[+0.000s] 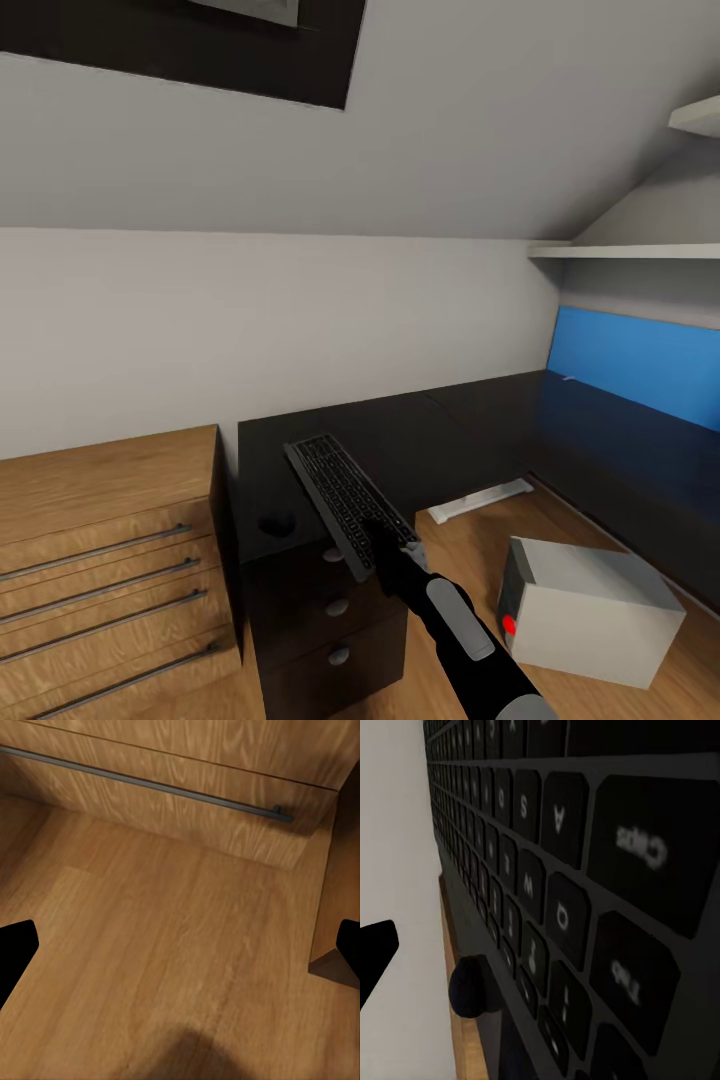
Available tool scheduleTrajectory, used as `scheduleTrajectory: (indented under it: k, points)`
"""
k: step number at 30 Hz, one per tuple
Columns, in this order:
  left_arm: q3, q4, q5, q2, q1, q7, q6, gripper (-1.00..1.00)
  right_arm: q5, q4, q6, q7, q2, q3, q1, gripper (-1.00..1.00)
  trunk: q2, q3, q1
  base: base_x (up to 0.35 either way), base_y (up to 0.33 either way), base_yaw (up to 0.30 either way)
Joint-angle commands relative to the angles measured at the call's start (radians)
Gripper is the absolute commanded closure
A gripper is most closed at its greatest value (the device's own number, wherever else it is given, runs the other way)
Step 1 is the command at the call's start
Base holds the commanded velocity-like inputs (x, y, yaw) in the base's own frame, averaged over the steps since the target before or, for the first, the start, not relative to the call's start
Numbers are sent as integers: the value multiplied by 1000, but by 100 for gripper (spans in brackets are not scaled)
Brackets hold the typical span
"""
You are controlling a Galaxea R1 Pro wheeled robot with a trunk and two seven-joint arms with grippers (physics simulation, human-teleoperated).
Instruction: In the bedroom, organize the workspace by keeping the computer under the desk, ensuring the monitor is on the desk, placing the keyboard on the desk next to the monitor, placing the mouse on the desk next to the keyboard, moving the folder from the swivel chair onto the desk next to the mouse, stacking the notebook on top of the folder with the pen on top of the notebook, and positioning the swivel chair next to the desk.
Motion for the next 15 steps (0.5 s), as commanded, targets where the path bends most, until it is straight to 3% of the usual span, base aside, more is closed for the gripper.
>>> scheduleTrajectory:
  k: [1,15]
  points:
    - [-8,0,11,2,-1,6,-7,-100,-8,-2,1,-7,0,0,0,-100,-1,-1,0,0,0,0]
    - [-11,0,11,1,-1,6,-7,-100,-8,-2,1,-7,0,0,0,-100,-1,-1,0,-25,0,0]
